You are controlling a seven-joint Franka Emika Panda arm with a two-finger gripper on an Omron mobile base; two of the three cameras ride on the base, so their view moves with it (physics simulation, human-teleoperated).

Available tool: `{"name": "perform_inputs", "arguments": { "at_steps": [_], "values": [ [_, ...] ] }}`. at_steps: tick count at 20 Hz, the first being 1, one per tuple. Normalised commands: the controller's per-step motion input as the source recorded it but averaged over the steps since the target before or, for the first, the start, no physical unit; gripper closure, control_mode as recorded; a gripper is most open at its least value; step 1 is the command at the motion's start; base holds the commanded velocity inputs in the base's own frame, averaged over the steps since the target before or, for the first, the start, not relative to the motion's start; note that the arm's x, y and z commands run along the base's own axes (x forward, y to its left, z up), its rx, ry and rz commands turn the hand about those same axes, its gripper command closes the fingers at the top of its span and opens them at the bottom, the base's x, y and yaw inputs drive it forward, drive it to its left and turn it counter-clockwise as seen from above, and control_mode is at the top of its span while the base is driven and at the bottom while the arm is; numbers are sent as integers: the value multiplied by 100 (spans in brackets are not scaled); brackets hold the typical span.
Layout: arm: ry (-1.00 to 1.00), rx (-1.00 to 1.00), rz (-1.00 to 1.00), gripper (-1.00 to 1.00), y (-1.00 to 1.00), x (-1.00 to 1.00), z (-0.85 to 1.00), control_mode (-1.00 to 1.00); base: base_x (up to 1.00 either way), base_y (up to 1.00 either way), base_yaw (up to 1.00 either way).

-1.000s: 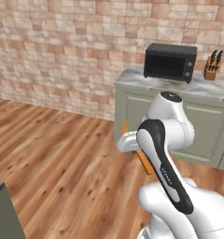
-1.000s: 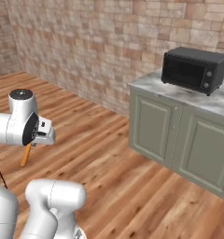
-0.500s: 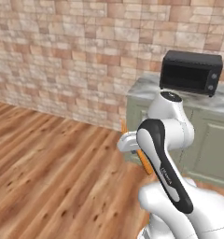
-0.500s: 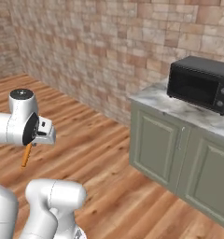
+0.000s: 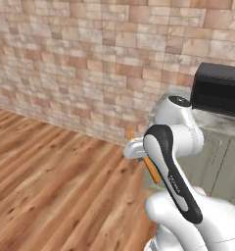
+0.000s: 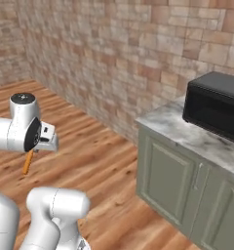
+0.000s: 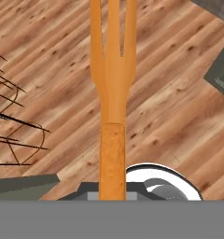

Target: Take the fork and place it on the left side of the plate. Then take the spoon and place it on the right side of the plate. Make sure they're directly next to the plate.

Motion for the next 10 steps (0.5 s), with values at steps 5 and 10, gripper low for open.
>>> {"name": "perform_inputs", "arguments": {
  "at_steps": [5, 10],
  "values": [
    [0, 0, 0, 100, 0, 0, 0, 100, 69, 0, 43],
    [0, 0, 0, 100, 0, 0, 0, 100, 47, 0, 63]
  ]
}}
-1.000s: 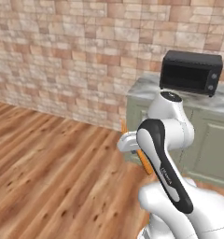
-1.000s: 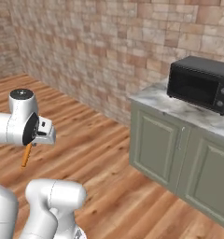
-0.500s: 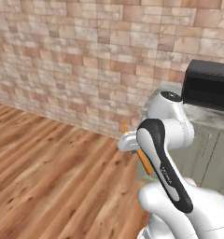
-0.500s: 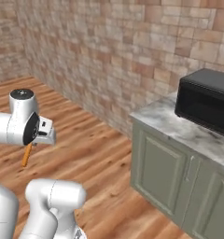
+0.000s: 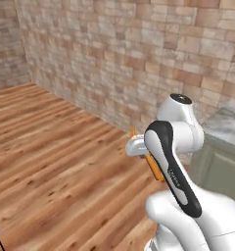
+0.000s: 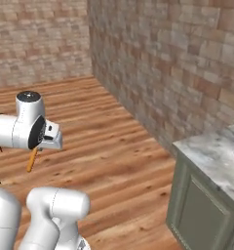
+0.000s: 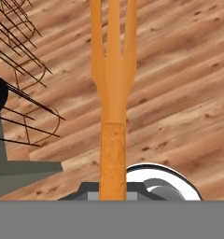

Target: Take the fork and place it on the left side of the plate. Then take the spoon and place it on the right side of the plate. Make sure they're directly next to the plate.

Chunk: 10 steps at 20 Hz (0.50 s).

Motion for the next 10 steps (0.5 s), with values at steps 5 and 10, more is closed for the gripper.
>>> {"name": "perform_inputs", "arguments": {
  "at_steps": [5, 10],
  "values": [
    [0, 0, 0, 100, 0, 0, 0, 100, 34, 1, 70],
    [0, 0, 0, 100, 0, 0, 0, 100, 62, 8, 45]
  ]
}}
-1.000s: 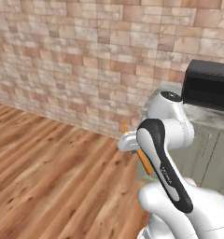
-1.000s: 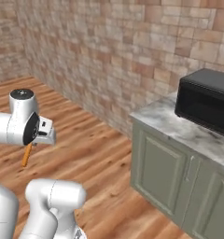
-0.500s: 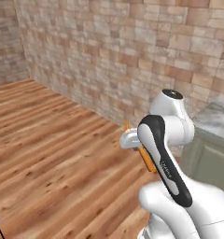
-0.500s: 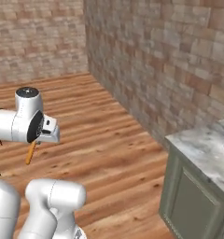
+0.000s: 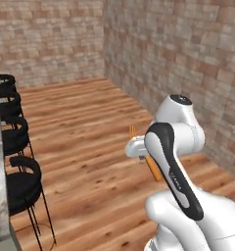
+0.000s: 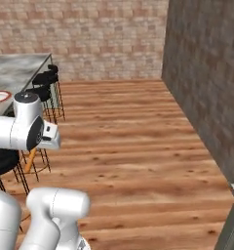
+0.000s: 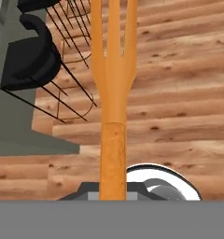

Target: Take the fork and place it on the left side of the plate. Then take the spoon and place it on the right side of the plate. Make sure they're directly next to the plate.

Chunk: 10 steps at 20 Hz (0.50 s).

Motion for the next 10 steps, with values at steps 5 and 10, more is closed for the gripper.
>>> {"name": "perform_inputs", "arguments": {
  "at_steps": [5, 10],
  "values": [
    [0, 0, 0, 100, 0, 0, 0, 100, 93, 2, 22],
    [0, 0, 0, 100, 0, 0, 0, 100, 94, 4, 19]
  ]
}}
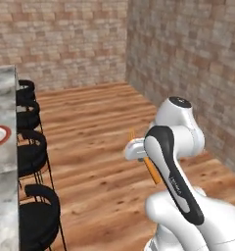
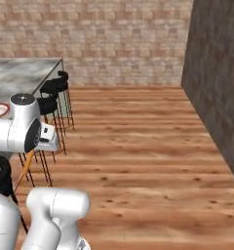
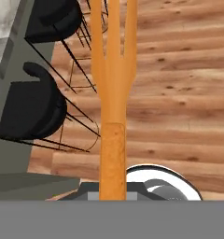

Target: Take the fork and place it on the left side of the plate. Then take the spoon and place it on the right side of the plate. Make sure they're directly next to the plate.

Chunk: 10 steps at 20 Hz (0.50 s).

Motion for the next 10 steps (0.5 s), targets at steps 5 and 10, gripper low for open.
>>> {"name": "perform_inputs", "arguments": {
  "at_steps": [5, 10],
  "values": [
    [0, 0, 0, 100, 0, 0, 0, 100, 94, 2, 18],
    [0, 0, 0, 100, 0, 0, 0, 100, 94, 1, 17]
  ]
}}
